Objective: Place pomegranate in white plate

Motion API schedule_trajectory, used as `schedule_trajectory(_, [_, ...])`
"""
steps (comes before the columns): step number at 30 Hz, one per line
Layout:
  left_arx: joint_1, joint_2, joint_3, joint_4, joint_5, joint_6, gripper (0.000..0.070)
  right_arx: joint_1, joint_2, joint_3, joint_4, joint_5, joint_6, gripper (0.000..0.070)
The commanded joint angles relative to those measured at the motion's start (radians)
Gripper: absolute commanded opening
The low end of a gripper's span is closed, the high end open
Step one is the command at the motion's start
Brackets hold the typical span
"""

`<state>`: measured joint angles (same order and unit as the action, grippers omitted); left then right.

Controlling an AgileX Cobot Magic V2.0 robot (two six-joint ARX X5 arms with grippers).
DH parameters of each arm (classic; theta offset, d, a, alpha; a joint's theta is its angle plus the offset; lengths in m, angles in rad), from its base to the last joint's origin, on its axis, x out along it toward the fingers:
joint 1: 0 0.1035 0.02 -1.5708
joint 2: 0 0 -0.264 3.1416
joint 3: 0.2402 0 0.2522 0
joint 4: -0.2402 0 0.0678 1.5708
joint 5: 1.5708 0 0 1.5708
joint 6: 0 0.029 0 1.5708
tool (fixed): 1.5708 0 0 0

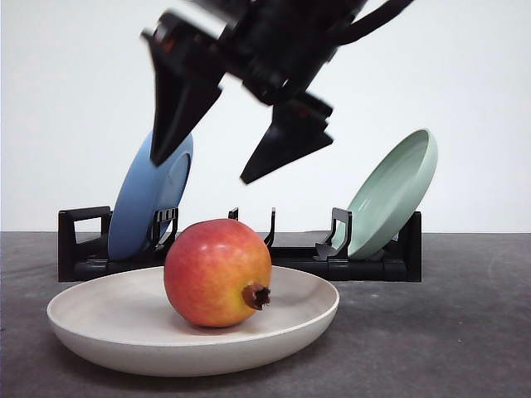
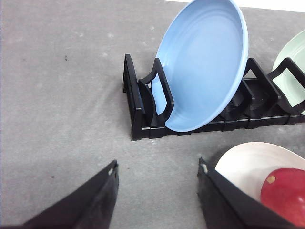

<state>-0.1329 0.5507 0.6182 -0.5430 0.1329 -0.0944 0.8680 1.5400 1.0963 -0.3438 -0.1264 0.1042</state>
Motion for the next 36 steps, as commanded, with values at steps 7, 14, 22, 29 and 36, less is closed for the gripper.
schedule_trajectory(7, [0.001,0.005,0.009,0.008,-0.003,0.000,0.0313,-0.070,-0.191,-0.238,0.126,-0.064,-0.014,0.0602])
schedule_trajectory(14, [0.001,0.005,0.009,0.003,-0.003,0.000,0.0313,-0.270,-0.381,-0.355,0.012,-0.151,-0.021,0.0602])
schedule_trajectory(22, [0.001,0.005,0.009,0.003,-0.003,0.000,0.0313,-0.513,-0.523,-0.358,-0.148,-0.192,-0.091,0.0602])
schedule_trajectory(29, [0.001,0.005,0.009,0.003,-0.003,0.000,0.0313,-0.649,-0.596,-0.358,-0.218,-0.191,-0.105,0.0602])
schedule_trajectory(36, [0.001,0.005,0.009,0.003,-0.002,0.000,0.0313,-0.685,-0.624,-0.362,-0.219,-0.188,-0.106,0.0602])
